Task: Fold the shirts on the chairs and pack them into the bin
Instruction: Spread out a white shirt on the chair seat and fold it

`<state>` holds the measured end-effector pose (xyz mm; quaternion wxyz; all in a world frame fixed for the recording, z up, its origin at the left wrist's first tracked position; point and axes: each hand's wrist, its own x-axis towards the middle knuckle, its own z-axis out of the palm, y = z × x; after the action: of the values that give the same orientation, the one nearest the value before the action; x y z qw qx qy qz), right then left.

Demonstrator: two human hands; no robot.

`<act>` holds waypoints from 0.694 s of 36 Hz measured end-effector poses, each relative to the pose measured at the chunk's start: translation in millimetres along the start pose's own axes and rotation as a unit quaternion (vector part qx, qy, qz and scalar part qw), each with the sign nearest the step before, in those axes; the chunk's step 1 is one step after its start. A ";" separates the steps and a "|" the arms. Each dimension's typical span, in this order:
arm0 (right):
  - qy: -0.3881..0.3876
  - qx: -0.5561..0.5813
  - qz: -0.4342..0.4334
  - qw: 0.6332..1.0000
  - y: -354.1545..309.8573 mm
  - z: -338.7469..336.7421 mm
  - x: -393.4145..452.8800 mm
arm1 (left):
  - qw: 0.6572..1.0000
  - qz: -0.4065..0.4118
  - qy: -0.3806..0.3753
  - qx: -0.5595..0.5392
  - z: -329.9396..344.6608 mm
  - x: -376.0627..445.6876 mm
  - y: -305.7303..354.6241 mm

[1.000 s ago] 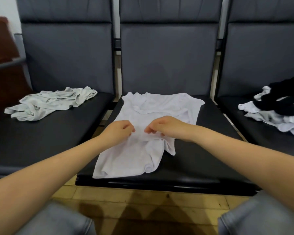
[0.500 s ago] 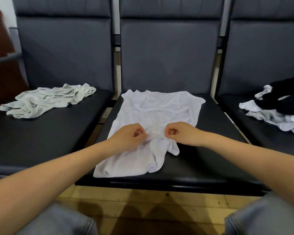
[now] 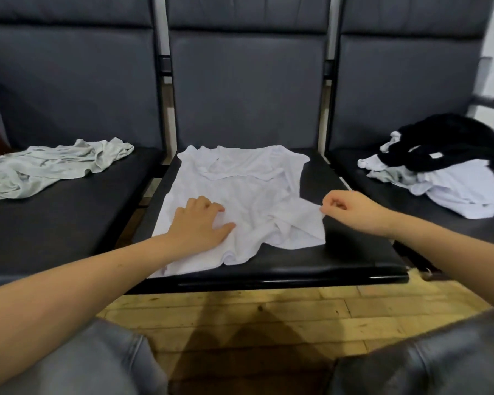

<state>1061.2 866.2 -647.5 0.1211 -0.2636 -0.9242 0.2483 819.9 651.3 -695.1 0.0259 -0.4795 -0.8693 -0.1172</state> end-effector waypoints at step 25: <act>0.037 -0.062 0.057 0.996 28.0 -23.1 -57.0 | 0.982 0.149 -0.021 -0.115 -21.8 -47.4 32.9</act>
<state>1128.7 864.8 -647.8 0.1241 -0.3322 -0.9160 0.1874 871.6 623.9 -675.6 -0.0304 -0.6057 -0.7692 -0.2014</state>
